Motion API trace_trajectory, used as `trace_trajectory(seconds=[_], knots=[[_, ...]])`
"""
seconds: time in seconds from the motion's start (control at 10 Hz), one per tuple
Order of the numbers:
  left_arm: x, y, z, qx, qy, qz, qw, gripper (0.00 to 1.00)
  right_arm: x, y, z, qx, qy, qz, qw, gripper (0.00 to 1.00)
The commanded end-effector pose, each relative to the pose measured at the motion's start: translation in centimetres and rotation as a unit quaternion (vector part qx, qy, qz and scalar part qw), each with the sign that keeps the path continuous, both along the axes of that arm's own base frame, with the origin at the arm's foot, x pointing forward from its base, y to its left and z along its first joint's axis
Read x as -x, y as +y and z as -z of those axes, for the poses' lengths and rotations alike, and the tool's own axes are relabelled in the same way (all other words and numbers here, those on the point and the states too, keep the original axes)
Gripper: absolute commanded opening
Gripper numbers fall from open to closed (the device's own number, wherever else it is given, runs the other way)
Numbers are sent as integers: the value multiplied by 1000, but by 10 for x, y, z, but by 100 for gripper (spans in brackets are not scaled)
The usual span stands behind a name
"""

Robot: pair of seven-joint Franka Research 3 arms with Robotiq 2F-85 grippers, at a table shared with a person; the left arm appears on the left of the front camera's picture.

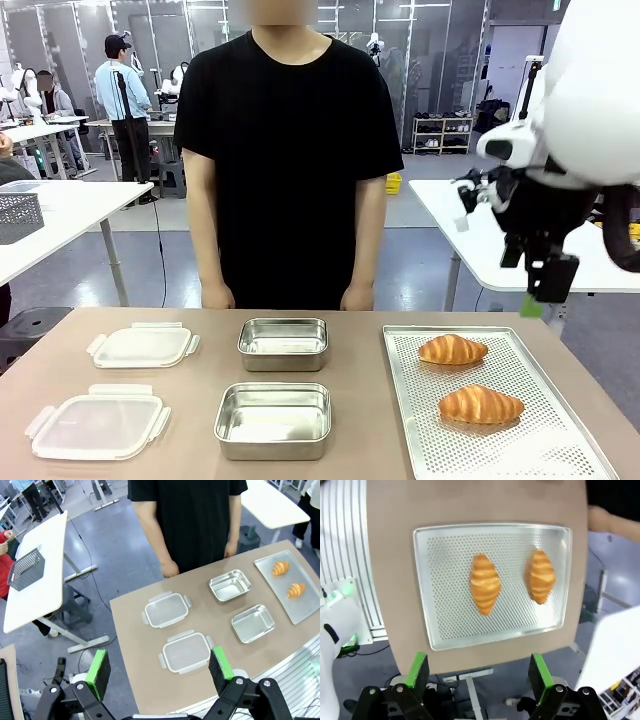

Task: Place the bread into the airtight container.
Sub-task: Pick up a Butter Roll and place it into an empty Airtight Container.

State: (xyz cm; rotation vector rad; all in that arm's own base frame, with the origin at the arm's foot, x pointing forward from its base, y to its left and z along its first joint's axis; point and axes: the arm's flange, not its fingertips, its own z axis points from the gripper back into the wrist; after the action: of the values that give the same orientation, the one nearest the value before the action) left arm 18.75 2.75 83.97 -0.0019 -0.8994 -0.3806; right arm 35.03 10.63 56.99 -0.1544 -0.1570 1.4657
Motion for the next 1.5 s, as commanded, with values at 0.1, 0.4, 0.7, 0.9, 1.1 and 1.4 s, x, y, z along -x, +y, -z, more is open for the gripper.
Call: trace_trajectory(seconds=[0.1,0.4,0.7,0.9,1.1,1.4], knots=[[-1,0,-1,0,0,0,1000,100,-15,-3,52,-44,16,-29,999,100],[-1,0,-1,0,0,0,1000,100,-28,-5,107,-37,-9,-17,999,100],[-1,0,-1,0,0,0,1000,100,-49,-11,162,-33,-3,-7,999,100],[-1,0,-1,0,0,0,1000,100,-62,-19,186,-45,5,-3,999,100],[-1,0,-1,0,0,0,1000,100,-74,-26,208,-41,-3,-8,999,100],[-1,0,-1,0,0,0,1000,100,-85,-27,232,-33,3,-17,999,100]])
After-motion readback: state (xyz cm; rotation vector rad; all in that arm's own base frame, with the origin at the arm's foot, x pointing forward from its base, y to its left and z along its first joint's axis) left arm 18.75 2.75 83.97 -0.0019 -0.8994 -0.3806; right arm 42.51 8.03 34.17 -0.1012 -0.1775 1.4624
